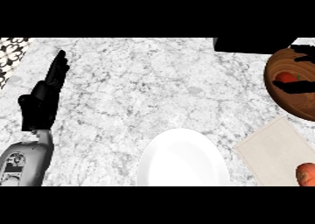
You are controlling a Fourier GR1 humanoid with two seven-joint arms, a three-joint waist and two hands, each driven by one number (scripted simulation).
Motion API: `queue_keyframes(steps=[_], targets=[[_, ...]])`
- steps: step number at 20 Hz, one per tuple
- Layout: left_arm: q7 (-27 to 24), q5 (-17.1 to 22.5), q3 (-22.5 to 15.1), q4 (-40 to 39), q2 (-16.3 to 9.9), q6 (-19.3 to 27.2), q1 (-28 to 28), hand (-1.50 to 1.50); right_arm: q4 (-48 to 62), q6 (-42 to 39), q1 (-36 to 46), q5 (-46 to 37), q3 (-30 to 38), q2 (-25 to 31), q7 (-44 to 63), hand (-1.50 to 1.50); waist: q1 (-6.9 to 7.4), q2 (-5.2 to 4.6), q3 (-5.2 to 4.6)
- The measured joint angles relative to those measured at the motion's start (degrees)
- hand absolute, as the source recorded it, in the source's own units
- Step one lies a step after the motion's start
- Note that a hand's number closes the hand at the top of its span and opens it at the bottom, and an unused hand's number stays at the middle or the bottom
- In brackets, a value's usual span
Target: Pick the bell pepper from the plate and place it in the bowl
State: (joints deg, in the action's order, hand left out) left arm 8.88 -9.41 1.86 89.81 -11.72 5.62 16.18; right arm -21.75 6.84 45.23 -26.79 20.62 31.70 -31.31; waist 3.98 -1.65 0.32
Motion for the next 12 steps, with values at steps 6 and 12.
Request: queue_keyframes(steps=[6,12], targets=[[0.2,-0.2,-0.2,-0.1,0.2,-0.1,0.0,0.00,5.3,-4.7,2.7,4.3,4.7,2.8,-6.0,-1.50,-0.19,0.00,0.02],[-0.4,-0.8,0.2,-0.8,0.2,0.3,-0.2,0.00,9.6,-12.6,2.2,7.7,8.4,8.2,-8.5,-1.50,-1.00,0.23,-0.02]])
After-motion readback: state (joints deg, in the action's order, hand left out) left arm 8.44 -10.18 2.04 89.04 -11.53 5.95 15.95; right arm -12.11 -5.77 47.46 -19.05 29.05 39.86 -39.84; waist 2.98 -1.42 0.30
